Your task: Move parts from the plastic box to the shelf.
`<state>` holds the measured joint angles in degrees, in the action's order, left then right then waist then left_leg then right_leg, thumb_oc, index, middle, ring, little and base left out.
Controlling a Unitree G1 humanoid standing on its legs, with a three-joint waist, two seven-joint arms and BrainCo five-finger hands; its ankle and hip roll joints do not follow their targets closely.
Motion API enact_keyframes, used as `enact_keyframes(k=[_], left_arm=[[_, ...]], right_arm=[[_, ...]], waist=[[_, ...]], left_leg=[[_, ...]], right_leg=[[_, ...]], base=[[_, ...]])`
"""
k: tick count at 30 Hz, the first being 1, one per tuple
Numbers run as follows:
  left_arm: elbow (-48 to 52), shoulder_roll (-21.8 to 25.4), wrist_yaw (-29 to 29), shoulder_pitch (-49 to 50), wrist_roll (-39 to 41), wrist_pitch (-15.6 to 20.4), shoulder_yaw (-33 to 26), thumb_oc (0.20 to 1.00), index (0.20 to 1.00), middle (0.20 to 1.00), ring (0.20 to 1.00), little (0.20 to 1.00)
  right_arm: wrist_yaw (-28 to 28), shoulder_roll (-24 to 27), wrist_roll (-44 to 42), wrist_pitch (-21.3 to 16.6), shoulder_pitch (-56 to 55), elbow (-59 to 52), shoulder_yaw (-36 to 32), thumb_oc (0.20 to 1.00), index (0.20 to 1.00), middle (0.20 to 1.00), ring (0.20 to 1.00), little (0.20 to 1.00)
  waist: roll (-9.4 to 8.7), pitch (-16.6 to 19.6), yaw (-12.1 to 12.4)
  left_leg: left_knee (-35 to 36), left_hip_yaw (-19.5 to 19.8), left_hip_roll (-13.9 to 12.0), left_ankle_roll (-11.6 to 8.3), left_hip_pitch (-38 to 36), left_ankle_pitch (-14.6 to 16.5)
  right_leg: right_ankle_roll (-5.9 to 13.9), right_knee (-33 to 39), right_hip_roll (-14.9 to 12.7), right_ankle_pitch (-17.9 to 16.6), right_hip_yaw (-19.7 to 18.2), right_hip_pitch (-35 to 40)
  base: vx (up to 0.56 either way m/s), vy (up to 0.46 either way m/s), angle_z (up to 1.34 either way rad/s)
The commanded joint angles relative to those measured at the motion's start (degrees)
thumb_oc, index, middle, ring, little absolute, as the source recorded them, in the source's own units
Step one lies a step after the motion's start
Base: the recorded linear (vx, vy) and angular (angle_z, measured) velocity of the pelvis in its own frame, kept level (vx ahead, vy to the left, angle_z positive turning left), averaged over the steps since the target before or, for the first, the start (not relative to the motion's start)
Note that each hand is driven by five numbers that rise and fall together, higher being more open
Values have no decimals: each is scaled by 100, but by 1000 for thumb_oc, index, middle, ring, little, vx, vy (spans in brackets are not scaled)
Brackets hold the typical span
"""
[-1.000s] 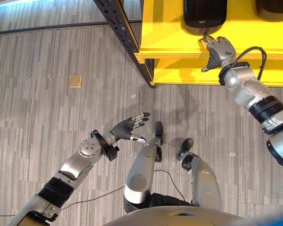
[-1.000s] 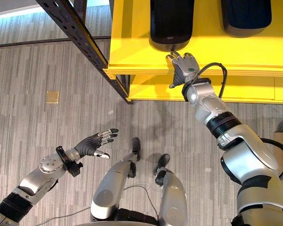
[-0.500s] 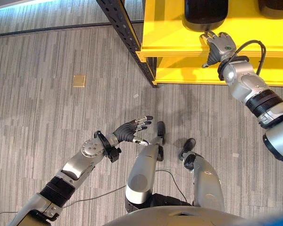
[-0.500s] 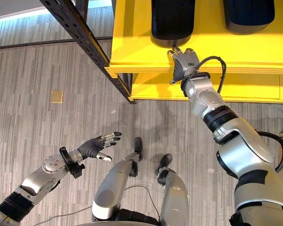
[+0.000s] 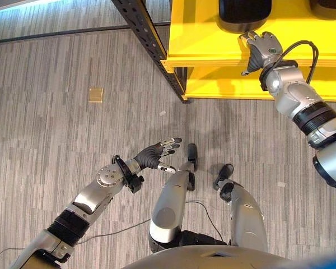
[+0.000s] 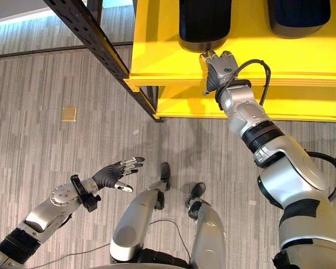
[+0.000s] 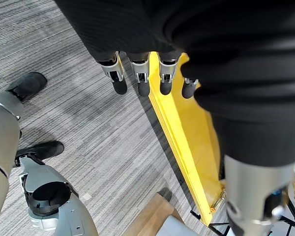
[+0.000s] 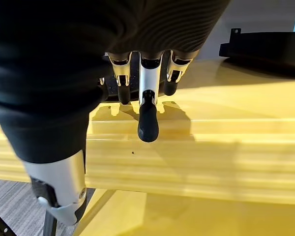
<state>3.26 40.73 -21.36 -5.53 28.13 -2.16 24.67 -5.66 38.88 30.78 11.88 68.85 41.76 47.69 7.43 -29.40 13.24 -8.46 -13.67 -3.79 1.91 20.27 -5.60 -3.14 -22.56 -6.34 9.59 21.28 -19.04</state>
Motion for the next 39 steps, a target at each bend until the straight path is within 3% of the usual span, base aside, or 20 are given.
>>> enact_keyframes(k=[1, 9, 20, 21, 22, 23, 24, 25, 27, 28, 29, 30, 31, 39], left_arm=[[545, -88, -97, 103, 217, 60, 202, 1000, 1000, 1000, 1000, 1000], [585, -75, -80, 102, 227, 26, 217, 1000, 1000, 1000, 1000, 1000], [598, -40, -76, 67, 340, 6, 241, 1000, 1000, 1000, 1000, 1000], [597, -43, -76, 94, 330, 0, 252, 1000, 1000, 1000, 1000, 1000], [600, -39, -80, 96, 330, -7, 243, 1000, 1000, 1000, 1000, 1000], [592, -28, -111, 78, 354, -6, 212, 1000, 1000, 1000, 1000, 1000], [599, -29, -123, 107, 362, -14, 228, 1000, 1000, 1000, 1000, 1000], [608, -24, -128, 114, 370, -25, 222, 1000, 1000, 1000, 1000, 1000], [615, -26, -126, 126, 382, -15, 228, 1000, 1000, 1000, 1000, 1000], [622, -23, -120, 126, 391, -38, 228, 1000, 1000, 1000, 1000, 1000], [630, -1, -127, 89, 370, -15, 221, 1000, 1000, 1000, 1000, 1000], [630, -1, -127, 89, 370, -15, 221, 1000, 1000, 1000, 1000, 1000], [652, 19, -133, 161, 384, -13, 217, 1000, 1000, 1000, 1000, 1000], [645, -10, -142, 141, 404, -30, 236, 1000, 1000, 1000, 1000, 1000]], right_arm=[[-15, 335, 230, 205, 580, 135, 260, 1000, 1000, 1000, 1000, 1000], [45, 373, 181, 359, 739, 76, 296, 1000, 1000, 1000, 1000, 1000], [155, 415, 104, 230, 974, 55, 418, 1000, 1000, 1000, 1000, 1000], [186, 418, 32, 218, 964, 58, 446, 1000, 1000, 1000, 1000, 1000], [207, 424, -32, 194, 990, 57, 472, 944, 944, 944, 944, 944], [254, 442, -67, 146, 1056, 41, 499, 762, 762, 762, 762, 762], [276, 445, -110, 90, 1047, 46, 519, 586, 586, 586, 586, 586], [321, 449, -156, 51, 1069, 60, 515, 520, 520, 520, 520, 520], [425, 471, -270, -26, 1104, 52, 558, 464, 464, 464, 464, 464], [477, 487, -300, -43, 1137, 53, 572, 464, 464, 464, 464, 464], [514, 507, -263, -62, 1186, 36, 575, 815, 815, 815, 815, 815], [514, 507, -263, -62, 1186, 36, 575, 815, 815, 815, 815, 815], [468, 551, -286, 2, 1113, -86, 598, 1000, 1000, 1000, 1000, 1000], [446, 489, -357, 70, 1153, -175, 593, 1000, 1000, 1000, 1000, 1000]], waist=[[-20, -39, 86], [-15, -39, 82], [8, -39, 81], [-16, -39, 74], [-20, -39, 77], [-3, -39, 90], [-22, -39, 86], [-22, -39, 90], [-28, -39, 95], [-33, -39, 96], [-12, -39, 108], [-12, -39, 108], [-46, -39, 81], [-30, -39, 75]], left_leg=[[-235, 377, -36, -314, -94, 37], [-271, 367, -35, -305, -50, 47], [-275, 364, -22, -305, -32, 47], [-295, 411, 15, -361, -139, 182], [-296, 413, 12, -363, -140, 181], [-279, 370, -30, -313, -27, 41], [-319, 420, 10, -365, -110, 178], [-333, 424, 9, -363, -100, 181], [-353, 423, 13, -359, -91, 190], [-365, 426, 20, -359, -77, 191], [-340, 384, -14, -301, 37, 54], [-340, 384, -14, -301, 37, 54], [-372, 419, 29, -344, -71, 209], [-370, 402, 26, -338, -108, 216]], right_leg=[[519, -104, -74, -455, 29, 62], [516, -138, -90, -452, 9, 9], [518, -169, -105, -444, 5, -33], [591, -215, -128, -305, -71, 56], [589, -210, -127, -305, -71, 60], [517, -168, -108, -445, 7, -32], [588, -238, -136, -300, -71, 36], [586, -254, -142, -296, -69, 29], [587, -293, -163, -283, -62, 14], [592, -304, -169, -284, -61, 3], [517, -246, -141, -431, 8, -90], [517, -246, -141, -431, 8, -90], [604, -315, -178, -285, -80, -15], [596, -277, -178, -288, -90, 33]], base=[[0, 0, 0], [0, 0, 0], [8, 0, 0], [87, 3, 0], [9, 2, 5], [14, 4, 4], [0, 0, 0], [96, 0, -1], [0, 0, 0], [-67, 11, 0], [-75, 7, 0], [1, 4, 3], [82, -1, 3], [11, 1, 1]])
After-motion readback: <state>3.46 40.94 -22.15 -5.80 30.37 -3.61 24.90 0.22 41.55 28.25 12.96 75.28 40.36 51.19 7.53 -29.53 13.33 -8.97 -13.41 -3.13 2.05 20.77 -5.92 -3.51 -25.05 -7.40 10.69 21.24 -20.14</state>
